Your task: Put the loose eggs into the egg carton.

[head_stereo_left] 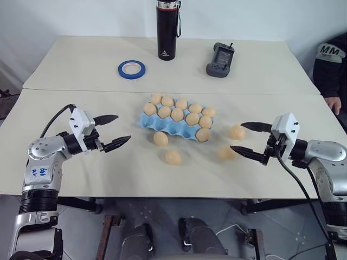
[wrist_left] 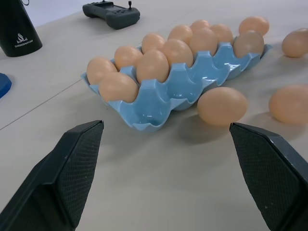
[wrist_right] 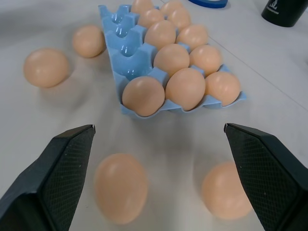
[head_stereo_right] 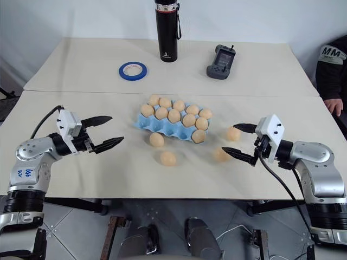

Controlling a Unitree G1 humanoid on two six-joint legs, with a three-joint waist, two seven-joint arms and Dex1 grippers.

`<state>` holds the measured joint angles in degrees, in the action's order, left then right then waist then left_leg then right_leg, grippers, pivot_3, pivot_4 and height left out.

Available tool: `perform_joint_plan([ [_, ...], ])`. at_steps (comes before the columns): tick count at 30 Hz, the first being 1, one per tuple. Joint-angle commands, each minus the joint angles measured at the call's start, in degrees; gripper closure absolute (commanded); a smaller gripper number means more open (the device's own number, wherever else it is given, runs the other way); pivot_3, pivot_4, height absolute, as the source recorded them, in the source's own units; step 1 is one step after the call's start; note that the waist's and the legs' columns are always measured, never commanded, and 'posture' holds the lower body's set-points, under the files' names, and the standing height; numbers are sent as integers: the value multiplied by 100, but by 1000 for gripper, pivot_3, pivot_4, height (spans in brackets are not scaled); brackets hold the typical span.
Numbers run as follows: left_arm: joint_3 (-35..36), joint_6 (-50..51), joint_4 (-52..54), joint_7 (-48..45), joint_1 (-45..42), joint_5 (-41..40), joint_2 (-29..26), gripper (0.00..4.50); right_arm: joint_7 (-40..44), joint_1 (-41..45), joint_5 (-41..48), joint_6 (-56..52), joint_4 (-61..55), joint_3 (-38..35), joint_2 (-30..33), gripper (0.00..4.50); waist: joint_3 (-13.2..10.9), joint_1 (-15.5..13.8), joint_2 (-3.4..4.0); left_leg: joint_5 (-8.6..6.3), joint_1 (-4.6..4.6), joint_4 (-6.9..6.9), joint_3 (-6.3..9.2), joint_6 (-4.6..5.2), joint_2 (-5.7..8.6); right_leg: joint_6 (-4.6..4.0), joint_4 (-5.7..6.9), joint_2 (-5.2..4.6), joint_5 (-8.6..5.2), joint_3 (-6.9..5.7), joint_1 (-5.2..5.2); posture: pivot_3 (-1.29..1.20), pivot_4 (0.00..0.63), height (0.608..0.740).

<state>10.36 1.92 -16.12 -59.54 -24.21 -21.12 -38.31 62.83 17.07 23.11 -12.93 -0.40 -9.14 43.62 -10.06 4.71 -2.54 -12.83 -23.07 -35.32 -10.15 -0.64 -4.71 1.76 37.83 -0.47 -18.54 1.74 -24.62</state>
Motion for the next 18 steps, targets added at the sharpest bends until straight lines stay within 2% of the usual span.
perform_joint_plan([
  [1, 158, -85, 218, -21, 41, -119, -46, 22, -49, 61, 111, 34, -132, -154, 35, 0, 0, -1, 0, 0, 0, 0, 0, 0, 0, 0, 0, 0, 0, 0, 0, 0, 150, 740],
  [10, 117, 306, 444, 241, 159, -44, -122, 22, -239, 104, 154, 16, -158, -218, 7, 0, 0, 0, 0, 1, 0, -1, 0, 0, 0, 0, 1, 0, 0, 0, 1, 0, 150, 740],
  [18, 490, -139, 218, -554, 236, -583, -146, 22, -947, -74, 208, -459, -301, -645, 87, 0, 0, -7, 0, 2, 0, -2, 0, -3, 0, 0, 1, -2, 0, 0, 0, 0, 150, 740],
])
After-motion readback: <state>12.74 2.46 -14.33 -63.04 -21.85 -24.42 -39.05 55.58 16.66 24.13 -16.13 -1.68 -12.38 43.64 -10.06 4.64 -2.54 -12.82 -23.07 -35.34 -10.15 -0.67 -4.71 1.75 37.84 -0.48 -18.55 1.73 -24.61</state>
